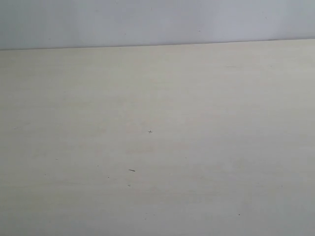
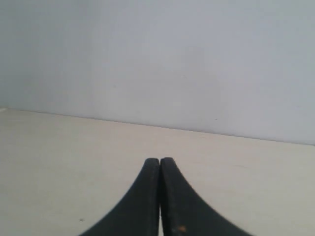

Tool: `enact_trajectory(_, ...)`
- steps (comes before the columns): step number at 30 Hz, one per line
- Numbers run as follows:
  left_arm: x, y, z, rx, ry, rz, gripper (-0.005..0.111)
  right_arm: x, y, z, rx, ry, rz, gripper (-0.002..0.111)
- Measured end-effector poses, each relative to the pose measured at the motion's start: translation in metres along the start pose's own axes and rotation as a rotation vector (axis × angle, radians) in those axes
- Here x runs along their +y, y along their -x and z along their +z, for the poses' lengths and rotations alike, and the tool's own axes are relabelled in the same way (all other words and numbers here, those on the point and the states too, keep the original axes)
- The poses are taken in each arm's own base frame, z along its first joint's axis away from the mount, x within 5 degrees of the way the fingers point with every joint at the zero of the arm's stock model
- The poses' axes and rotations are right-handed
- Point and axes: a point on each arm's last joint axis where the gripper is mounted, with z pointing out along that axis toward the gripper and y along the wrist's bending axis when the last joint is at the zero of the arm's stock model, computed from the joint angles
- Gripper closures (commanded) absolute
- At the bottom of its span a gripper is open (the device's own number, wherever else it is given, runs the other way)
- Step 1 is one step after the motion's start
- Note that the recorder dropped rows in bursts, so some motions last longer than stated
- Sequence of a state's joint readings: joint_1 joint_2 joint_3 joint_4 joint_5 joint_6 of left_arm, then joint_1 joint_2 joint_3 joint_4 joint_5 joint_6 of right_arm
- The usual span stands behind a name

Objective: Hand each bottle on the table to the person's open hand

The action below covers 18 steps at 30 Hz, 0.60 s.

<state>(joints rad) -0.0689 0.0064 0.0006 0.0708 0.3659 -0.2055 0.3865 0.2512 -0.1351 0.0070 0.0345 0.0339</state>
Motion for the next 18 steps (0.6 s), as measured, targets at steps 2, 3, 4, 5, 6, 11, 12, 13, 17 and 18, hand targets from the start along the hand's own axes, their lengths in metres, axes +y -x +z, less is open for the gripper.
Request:
enact_trajectory(2,0.0,0.0,0.0,0.0,0.0,0.0,0.107,-0.005,0.001,-0.003,-0.015,-0.066,-0.018,0.108)
enact_trajectory(3,0.0,0.0,0.0,0.0,0.0,0.0,0.107,-0.008,0.001,-0.005,-0.021,-0.105,-0.02,0.108)
enact_trajectory(4,0.0,0.0,0.0,0.0,0.0,0.0,0.107,-0.01,0.001,-0.006,-0.025,-0.137,-0.02,0.108)
enact_trajectory(5,0.0,0.0,0.0,0.0,0.0,0.0,0.107,-0.013,0.001,-0.009,-0.03,-0.182,-0.021,0.108)
enact_trajectory(6,0.0,0.0,0.0,0.0,0.0,0.0,0.107,-0.014,0.001,-0.011,-0.033,-0.21,-0.019,0.108)
enact_trajectory(11,0.0,0.0,0.0,0.0,0.0,0.0,0.107,-0.02,-0.001,-0.019,-0.036,-0.322,-0.014,0.108)
enact_trajectory(12,0.0,0.0,0.0,0.0,0.0,0.0,0.107,-0.02,-0.003,-0.02,-0.014,-0.334,-0.015,0.108)
enact_trajectory(13,0.0,0.0,0.0,0.0,0.0,0.0,0.107,-0.02,-0.005,-0.021,0.0,-0.336,-0.017,0.108)
enact_trajectory(17,0.0,0.0,0.0,0.0,0.0,0.0,0.107,-0.021,-0.03,-0.021,0.056,-0.339,-0.012,0.108)
enact_trajectory(18,0.0,0.0,0.0,0.0,0.0,0.0,0.107,-0.022,-0.037,-0.02,0.075,-0.34,-0.015,0.108)
